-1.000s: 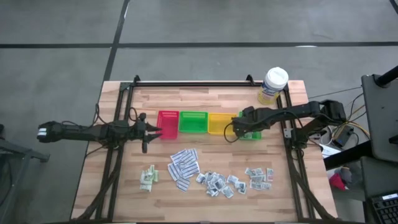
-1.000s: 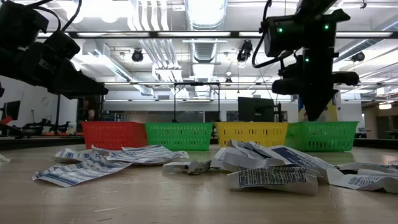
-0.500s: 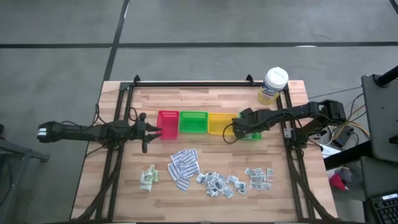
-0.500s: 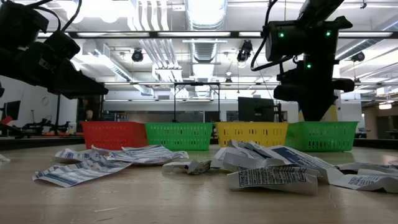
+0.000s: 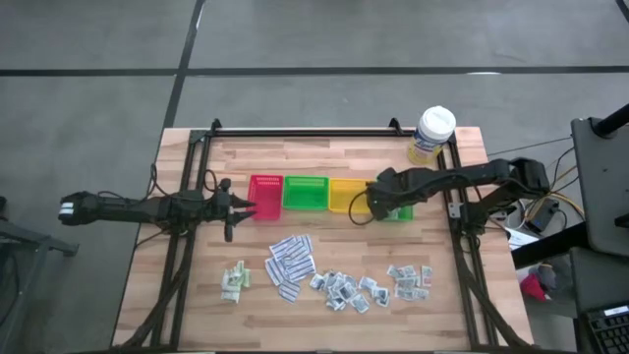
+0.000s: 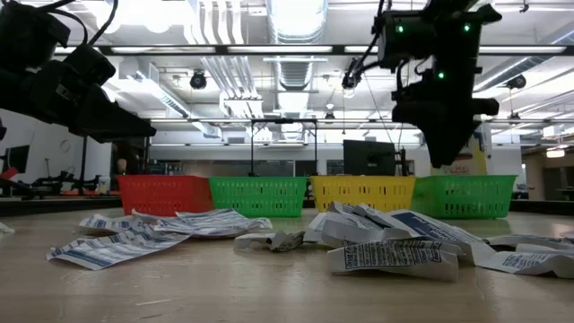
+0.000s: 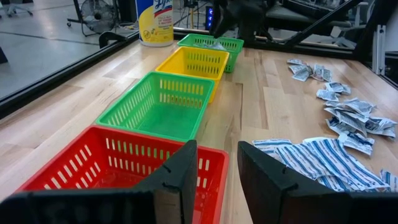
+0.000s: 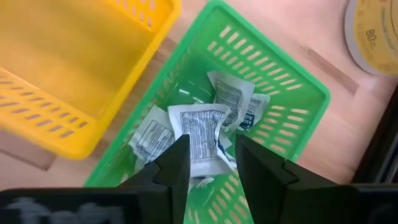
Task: Pick & Place First Aid Supplies
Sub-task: Put the blue alcohol pad into the right green bin
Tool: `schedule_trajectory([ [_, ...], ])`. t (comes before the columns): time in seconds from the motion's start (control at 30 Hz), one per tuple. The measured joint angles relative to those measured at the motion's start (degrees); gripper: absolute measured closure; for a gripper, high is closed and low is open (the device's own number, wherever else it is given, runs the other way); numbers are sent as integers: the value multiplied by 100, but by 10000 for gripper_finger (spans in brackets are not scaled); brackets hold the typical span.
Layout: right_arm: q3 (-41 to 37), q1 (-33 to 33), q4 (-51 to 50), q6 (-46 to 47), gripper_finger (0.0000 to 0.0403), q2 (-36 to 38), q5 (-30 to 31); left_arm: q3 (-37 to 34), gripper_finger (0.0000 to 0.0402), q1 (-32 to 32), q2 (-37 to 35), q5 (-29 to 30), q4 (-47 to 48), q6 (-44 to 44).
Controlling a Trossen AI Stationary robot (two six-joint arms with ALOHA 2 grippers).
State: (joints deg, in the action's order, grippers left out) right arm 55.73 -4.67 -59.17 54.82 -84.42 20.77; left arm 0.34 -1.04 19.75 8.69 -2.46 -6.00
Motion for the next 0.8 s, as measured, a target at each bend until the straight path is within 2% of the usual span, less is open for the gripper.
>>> schedule_trajectory([
  [0.27,480,162,-53,8,277,75,-23,0,289,0,0,-2,-2,0],
  [0.5,793,619,112,-179,289,79,17,0,289,-1,1,-1,-2,0],
  [0.8,897,1266,1320,-1093,302,79,27,0,289,-1,2,-2,-2,0],
])
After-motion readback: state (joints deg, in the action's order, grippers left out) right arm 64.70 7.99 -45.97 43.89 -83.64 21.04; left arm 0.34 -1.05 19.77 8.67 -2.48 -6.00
